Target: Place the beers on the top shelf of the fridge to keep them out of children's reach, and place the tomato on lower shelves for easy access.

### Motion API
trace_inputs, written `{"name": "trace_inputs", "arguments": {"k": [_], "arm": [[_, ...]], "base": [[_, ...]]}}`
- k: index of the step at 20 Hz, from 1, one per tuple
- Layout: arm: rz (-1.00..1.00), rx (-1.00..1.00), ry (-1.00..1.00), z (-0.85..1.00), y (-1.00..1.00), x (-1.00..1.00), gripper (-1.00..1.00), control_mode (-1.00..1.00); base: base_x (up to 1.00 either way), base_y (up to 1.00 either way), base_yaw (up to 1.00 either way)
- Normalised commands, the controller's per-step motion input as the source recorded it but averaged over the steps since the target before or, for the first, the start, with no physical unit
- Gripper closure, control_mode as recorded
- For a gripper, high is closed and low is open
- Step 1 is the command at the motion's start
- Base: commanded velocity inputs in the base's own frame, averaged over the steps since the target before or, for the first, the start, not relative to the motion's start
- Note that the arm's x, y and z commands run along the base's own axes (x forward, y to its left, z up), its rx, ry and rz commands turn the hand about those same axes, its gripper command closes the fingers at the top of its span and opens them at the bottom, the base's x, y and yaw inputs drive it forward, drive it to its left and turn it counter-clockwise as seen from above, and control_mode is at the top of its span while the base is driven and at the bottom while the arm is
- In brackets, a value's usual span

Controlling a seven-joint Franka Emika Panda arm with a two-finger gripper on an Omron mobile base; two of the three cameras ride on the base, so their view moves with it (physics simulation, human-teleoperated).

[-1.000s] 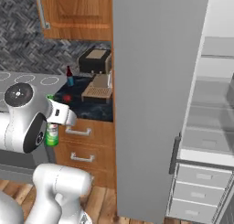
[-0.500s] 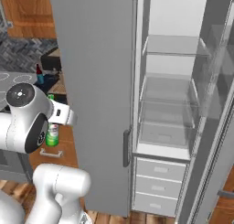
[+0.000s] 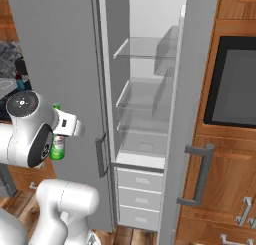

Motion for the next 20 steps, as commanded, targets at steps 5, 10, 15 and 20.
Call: {"name": "trace_inputs", "arguments": {"k": [5,10,15,20], "arm": [[0.0,0.0,0.0,0.0,0.0,0.0,1.0,1.0],[0.0,0.0,0.0,0.0,0.0,0.0,1.0,1.0],[0.0,0.0,0.0,0.0,0.0,0.0,1.0,1.0],[0.0,0.0,0.0,0.0,0.0,0.0,1.0,1.0]], "base": [[0.0,-0.5,0.0],[0.0,-0.39,0.0],[0.01,-0.32,0.0],[0.05,-0.26,0.0]]}}
